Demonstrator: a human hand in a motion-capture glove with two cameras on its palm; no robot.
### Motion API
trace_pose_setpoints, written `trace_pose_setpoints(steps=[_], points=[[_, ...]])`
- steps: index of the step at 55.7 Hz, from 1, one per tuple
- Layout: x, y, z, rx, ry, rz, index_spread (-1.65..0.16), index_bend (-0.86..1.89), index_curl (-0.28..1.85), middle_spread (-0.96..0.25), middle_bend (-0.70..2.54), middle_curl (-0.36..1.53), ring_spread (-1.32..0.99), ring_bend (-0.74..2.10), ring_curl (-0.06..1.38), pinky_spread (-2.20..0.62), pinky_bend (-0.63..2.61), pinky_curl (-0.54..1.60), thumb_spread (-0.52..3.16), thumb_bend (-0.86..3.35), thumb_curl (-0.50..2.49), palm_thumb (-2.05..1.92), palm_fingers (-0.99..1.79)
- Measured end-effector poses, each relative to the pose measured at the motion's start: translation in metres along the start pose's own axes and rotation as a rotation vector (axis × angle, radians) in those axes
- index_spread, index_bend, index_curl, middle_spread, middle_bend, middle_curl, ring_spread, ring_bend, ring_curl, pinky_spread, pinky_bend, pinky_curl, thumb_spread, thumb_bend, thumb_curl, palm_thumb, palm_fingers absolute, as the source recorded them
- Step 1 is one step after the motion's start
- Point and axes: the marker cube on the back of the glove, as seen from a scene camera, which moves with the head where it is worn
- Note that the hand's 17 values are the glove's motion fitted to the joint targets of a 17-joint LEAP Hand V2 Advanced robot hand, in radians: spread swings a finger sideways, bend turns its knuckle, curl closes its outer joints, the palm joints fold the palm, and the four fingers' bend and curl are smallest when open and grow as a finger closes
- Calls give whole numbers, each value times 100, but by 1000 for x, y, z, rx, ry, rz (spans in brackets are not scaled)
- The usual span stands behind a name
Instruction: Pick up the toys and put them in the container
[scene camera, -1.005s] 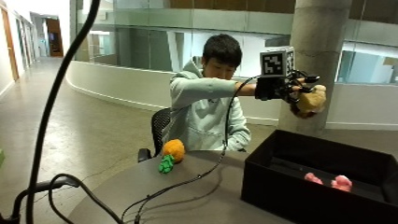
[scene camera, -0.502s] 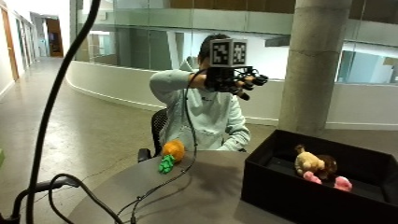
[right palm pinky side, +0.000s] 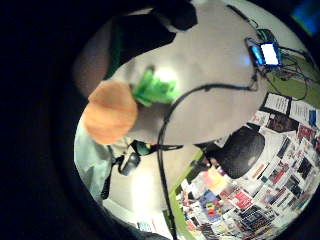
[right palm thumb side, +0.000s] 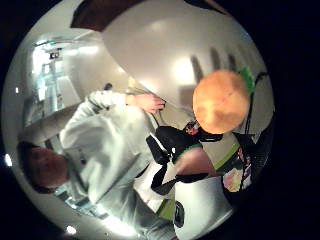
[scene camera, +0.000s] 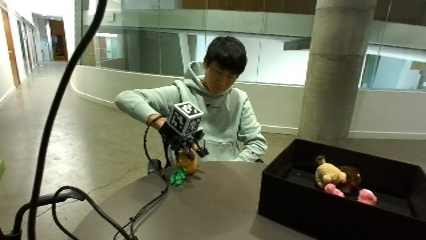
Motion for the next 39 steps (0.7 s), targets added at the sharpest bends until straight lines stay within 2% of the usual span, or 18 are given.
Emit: trace_pose_setpoints(steps=[4,8,12,15,18,23,25,31,39], points=[[-4,-4,37,-16,10,-5,-31,24,29,-1,8,21,1,10,18,7,81,35,116,-2,36,9,-20],[-3,-13,54,36,12,-20,-32,23,30,-1,6,19,2,17,19,7,90,37,117,2,37,17,-14],[7,-30,45,135,11,-33,-33,20,30,-1,9,16,1,37,22,5,99,39,124,11,40,35,11],[8,-41,37,161,-2,-37,-32,21,30,-3,21,19,-6,51,24,0,94,35,128,17,43,44,43],[-7,-41,40,114,-43,-27,-31,14,29,-8,34,23,-14,68,29,-9,91,34,127,22,48,56,68],[-9,-57,27,-12,-135,-40,-29,17,32,-13,43,28,-24,79,35,-21,94,37,112,23,56,66,81],[-7,-65,18,-61,-151,-62,-29,24,34,-15,52,31,-27,87,38,-24,92,37,104,23,59,67,106],[-18,-84,-15,-165,-173,-96,-29,38,43,-19,70,40,-33,95,45,-30,90,40,84,19,66,67,117],[-51,-107,-77,-169,-170,-122,-27,56,54,-21,88,50,-36,106,51,-33,94,43,61,17,74,66,117]])
